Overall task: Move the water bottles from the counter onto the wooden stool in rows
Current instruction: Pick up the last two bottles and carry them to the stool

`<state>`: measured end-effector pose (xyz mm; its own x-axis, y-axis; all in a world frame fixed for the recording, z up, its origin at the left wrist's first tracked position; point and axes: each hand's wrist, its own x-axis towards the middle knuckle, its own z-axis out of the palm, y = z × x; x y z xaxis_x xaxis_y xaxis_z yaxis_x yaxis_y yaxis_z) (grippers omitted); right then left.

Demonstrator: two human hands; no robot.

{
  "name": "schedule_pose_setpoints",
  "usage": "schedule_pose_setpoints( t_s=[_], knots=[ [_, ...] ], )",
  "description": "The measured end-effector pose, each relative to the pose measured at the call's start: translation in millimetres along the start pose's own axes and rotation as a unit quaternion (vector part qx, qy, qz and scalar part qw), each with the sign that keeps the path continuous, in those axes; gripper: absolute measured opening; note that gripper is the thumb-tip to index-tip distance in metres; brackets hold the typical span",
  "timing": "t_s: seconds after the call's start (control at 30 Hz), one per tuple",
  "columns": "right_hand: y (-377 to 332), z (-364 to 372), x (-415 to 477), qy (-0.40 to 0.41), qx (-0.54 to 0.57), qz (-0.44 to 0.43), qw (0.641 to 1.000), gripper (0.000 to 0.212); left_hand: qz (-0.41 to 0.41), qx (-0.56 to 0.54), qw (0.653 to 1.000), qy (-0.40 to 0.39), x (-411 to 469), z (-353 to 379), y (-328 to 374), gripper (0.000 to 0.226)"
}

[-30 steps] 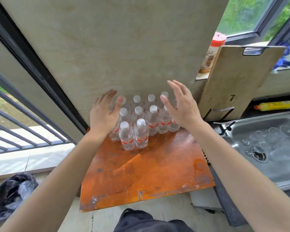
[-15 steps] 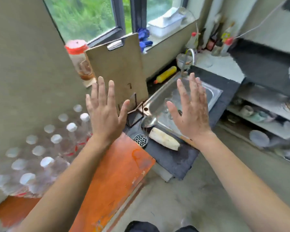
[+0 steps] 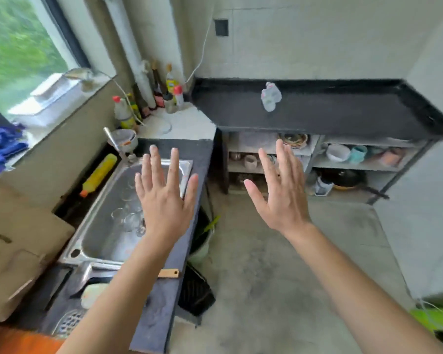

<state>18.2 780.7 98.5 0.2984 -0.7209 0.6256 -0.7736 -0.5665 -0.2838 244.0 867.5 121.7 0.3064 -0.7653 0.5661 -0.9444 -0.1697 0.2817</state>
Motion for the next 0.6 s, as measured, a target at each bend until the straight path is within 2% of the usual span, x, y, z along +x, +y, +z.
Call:
schedule_pose_setpoints(
  t_s=[0.17,0.33,0.6],
  knots=[
    [92,-2,10,0.017,-0.026,0.069,0.997,0.073,0.047,-0.043,0.994,-0.085,34,75,72,0.066],
    [170,15,43,0.002,-0.059,0.111,0.992,0.078,0.070,-0.069,0.988,-0.118,94,152,113,0.069],
    [290,80,198,-0.014,-0.097,0.137,0.986,0.077,0.070,-0.105,0.985,-0.117,259,291,158,0.071]
  ],
)
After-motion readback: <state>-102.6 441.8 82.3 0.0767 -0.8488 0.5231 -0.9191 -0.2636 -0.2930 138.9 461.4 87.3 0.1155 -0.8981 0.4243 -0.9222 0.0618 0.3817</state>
